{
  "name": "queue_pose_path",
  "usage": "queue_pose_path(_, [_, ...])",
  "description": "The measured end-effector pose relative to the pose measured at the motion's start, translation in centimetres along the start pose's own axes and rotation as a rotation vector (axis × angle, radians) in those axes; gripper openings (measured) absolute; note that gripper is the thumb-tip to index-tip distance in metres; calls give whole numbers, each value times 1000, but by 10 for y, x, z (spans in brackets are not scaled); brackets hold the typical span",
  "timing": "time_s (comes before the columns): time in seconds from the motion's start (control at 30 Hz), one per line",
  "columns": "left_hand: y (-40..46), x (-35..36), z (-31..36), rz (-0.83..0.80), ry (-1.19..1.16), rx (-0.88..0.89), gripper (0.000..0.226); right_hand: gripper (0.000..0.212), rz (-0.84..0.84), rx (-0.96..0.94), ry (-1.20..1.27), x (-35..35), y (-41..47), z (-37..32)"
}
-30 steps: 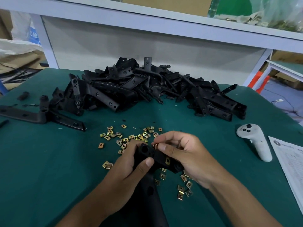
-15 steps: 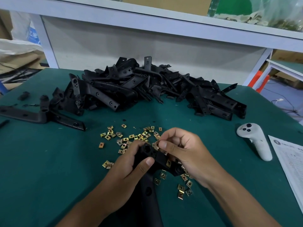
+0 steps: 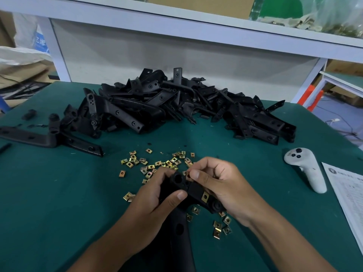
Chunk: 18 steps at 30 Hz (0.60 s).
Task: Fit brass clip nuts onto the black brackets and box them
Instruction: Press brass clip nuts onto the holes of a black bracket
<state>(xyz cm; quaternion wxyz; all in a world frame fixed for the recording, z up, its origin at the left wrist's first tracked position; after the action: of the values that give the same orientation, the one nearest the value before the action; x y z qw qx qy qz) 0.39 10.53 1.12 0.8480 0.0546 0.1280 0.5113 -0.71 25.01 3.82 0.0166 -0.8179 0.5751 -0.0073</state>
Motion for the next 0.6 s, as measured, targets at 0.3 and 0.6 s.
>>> queue_pose_path(0.3, [-1,-3,0,58,33,-12,21,8,-18,-49,-70,-3,-1,-8])
queue_pose_path(0.6, [-2,-7,-2,98,84,-26,28,12,-58,-152,-166,-1,-4,-22])
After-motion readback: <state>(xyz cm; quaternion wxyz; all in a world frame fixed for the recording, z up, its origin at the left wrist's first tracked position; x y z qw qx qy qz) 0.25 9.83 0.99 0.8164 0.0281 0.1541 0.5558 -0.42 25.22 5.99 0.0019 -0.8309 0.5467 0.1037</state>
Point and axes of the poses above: each hand's wrist, its own y-axis towards the middle knuckle, its own x-axis out of the palm, z = x × y, the point moved 8 cm from there along y, towards the middle knuckle, and after that the axes turned 6 degrees about -z, right-handed, at the moved point
